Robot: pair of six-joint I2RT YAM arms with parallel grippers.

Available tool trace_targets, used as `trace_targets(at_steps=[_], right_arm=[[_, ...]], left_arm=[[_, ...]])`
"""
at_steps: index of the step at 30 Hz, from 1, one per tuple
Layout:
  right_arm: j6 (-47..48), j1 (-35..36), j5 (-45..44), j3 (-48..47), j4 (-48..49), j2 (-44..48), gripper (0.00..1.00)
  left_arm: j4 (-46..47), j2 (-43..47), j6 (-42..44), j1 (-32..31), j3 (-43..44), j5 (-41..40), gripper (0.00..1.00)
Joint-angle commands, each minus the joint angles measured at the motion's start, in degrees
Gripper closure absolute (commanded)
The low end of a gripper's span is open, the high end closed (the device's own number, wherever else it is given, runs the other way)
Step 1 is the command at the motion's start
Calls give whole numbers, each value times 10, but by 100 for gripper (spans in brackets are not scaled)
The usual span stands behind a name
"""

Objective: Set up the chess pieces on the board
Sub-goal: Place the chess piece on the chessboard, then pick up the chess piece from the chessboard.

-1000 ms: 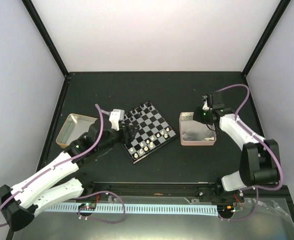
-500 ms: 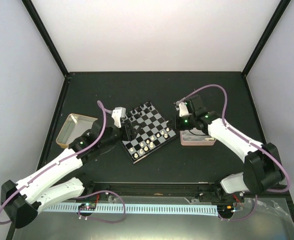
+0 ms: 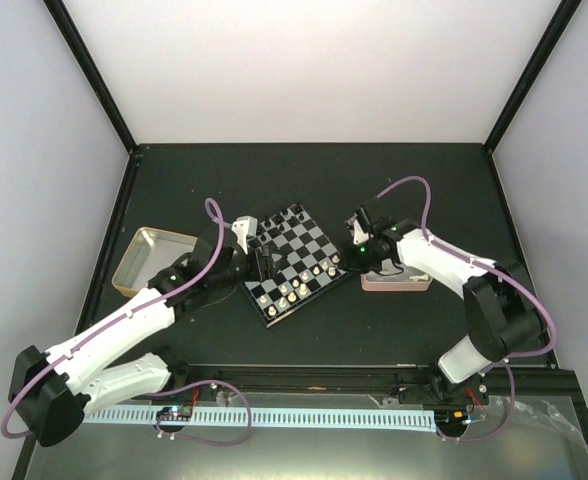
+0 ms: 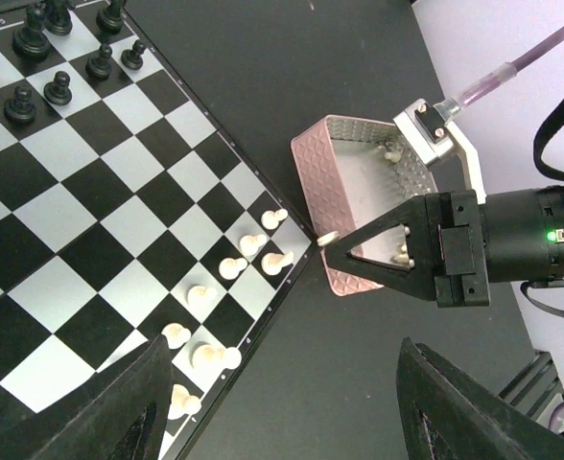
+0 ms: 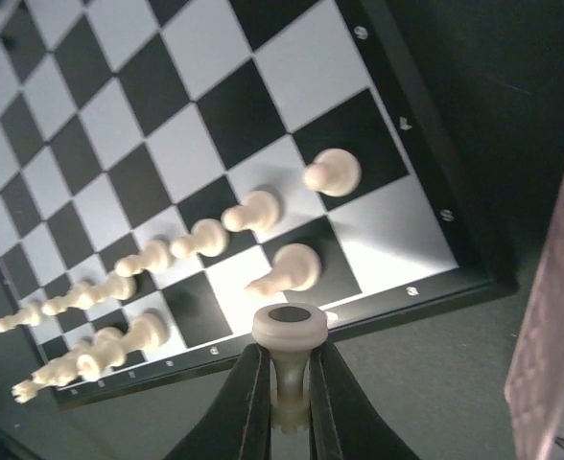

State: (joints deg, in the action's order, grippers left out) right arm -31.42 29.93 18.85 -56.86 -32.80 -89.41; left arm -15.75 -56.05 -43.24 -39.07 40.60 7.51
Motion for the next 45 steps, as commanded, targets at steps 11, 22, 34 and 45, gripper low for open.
trace_targets(at_steps=[11,22,34,45], right_arm=[[15,5,-68,-56,-54,-79,89],[23,5,-73,-77,-67,-101,78],[42,10,-57,-61,-43,-97,75],[50,22,-60,-58,-41,-116,79]], left_arm=[[2,-25,13,15,-1,41,35],[-6,-42,19,24,3,66,35],[-9,-47,21,31,4,78,35],[-11,-48,22,34,4,84,35]])
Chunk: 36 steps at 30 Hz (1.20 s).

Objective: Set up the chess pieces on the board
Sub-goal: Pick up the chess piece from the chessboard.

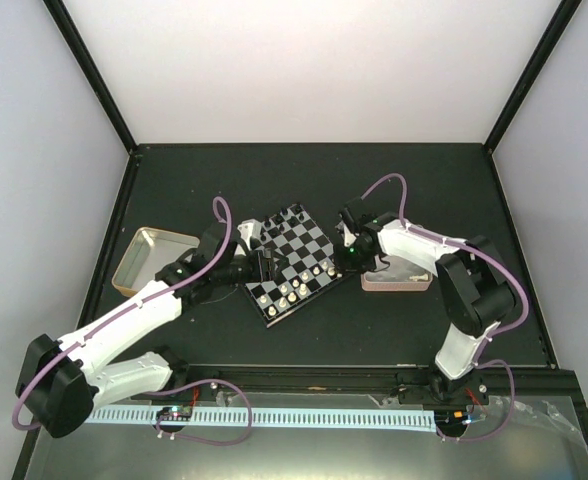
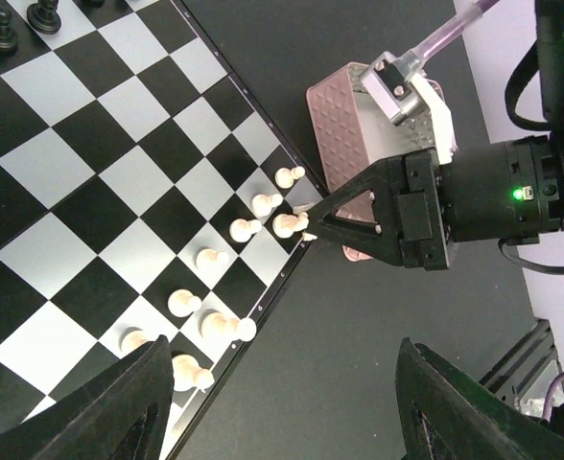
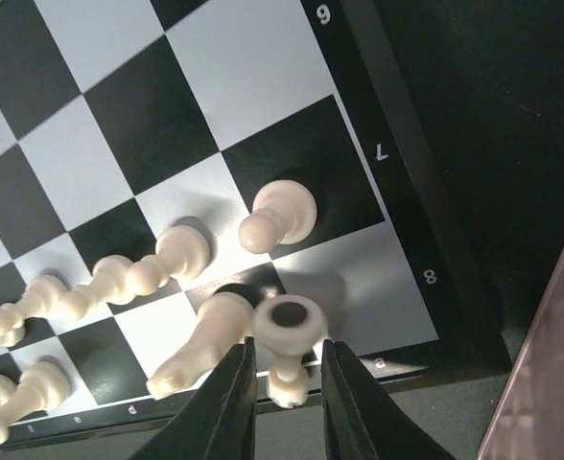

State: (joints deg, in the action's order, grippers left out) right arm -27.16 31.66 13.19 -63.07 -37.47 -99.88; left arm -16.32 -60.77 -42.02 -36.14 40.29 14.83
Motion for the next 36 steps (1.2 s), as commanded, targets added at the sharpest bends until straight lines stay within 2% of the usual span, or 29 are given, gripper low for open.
trace_targets(at_steps=[1,13,18,22,25,26,31,36], right_arm=[[6,5,-7,5,6,-14,80],[13,10,-60,11,-6,-22,85],[30,12,-96,21,0,-22,90],[45,12,-113,29,6,-23,80],[52,17,-115,33,5,-27,76],[53,19,-116,34,5,-27,77],[52,25,-134,38,3,-25,94],[63,27,-160,44,22,-1,97]], left_arm=[[-6,-1,10,5,7,12,35],[-4,1,7,7,8,21,35],[-1,0,2,7,9,28,35],[-1,3,-2,7,10,28,35],[-1,4,-4,7,10,28,35],[-1,5,-4,8,10,27,35],[-2,6,-6,8,10,27,35],[-5,10,-8,9,9,27,35]])
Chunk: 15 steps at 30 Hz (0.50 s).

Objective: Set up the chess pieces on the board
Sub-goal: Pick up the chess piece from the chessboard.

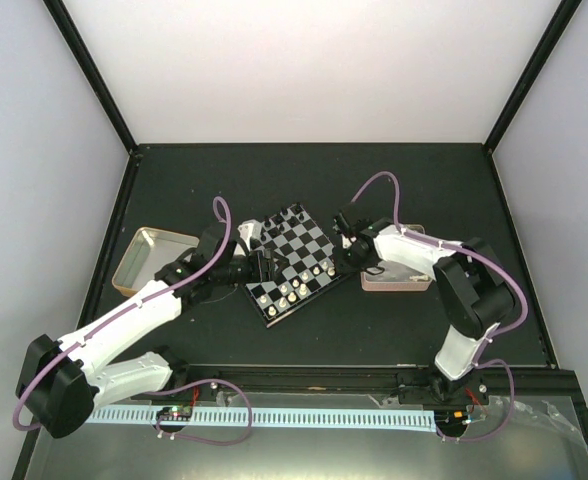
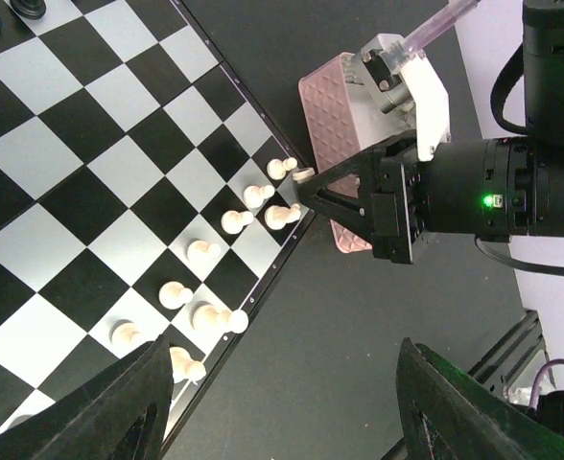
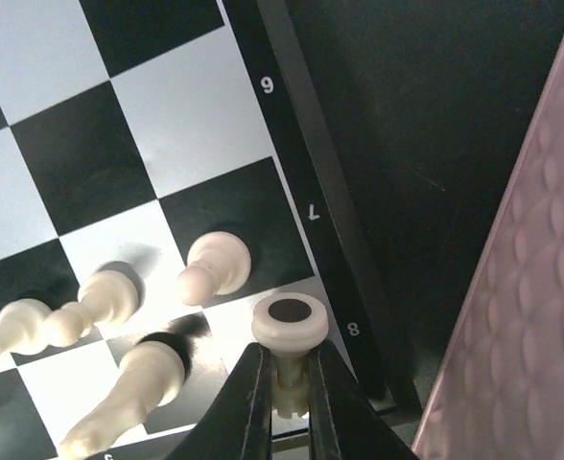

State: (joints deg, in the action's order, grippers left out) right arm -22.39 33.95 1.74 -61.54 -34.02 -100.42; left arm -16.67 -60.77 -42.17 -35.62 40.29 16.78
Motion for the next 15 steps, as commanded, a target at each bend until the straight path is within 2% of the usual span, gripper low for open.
trace_targets(at_steps=[1,7,15], right_arm=[[21,5,-49,34,-2,16,97],[89,24,-28,73,82,130,97],[145,77,119,126,212,245,96]], left_arm=[[-1,11,-8,4,9,7,35],[6,27,-27,7,13,26,34],[43,14,-53,9,43,133,29]])
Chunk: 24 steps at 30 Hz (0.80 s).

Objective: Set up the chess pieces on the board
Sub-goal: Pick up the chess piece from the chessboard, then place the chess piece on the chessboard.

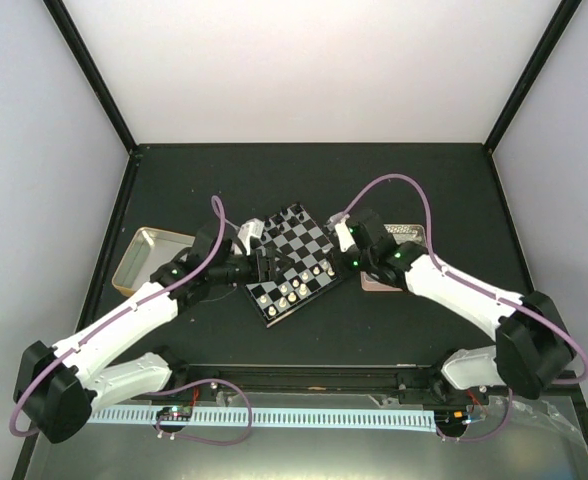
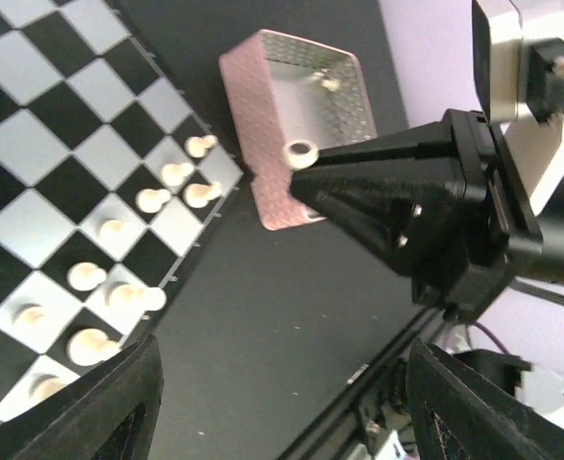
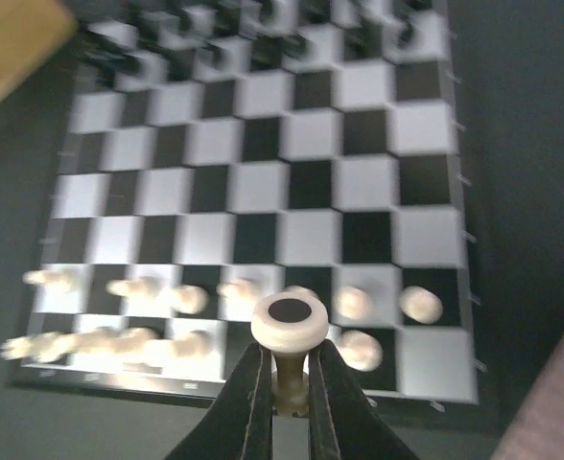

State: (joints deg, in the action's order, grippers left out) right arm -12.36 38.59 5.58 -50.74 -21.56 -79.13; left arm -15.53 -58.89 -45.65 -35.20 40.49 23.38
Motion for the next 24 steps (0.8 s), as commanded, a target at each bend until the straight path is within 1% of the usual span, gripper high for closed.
trace_targets(at_steps=[1,6,9,16,19,24], right_arm=[[49,38,91,19,96,38,97],[66,62,153,20,119,58,96],[67,67,182,19,126,65,97],[56,69,222,27,154,83,96],[52,69,231,27,160,85,96],[36,69,227,25,176,86,96]], left_arm=[[35,-8,-20,6,43,74,28],[65,-25,-29,7,38,99,28],[84,-35,-43,7,30,106,29],[113,-36,-67,9,20,86,44],[118,-43,-71,9,20,93,48],[130,-51,-79,9,12,114,60]])
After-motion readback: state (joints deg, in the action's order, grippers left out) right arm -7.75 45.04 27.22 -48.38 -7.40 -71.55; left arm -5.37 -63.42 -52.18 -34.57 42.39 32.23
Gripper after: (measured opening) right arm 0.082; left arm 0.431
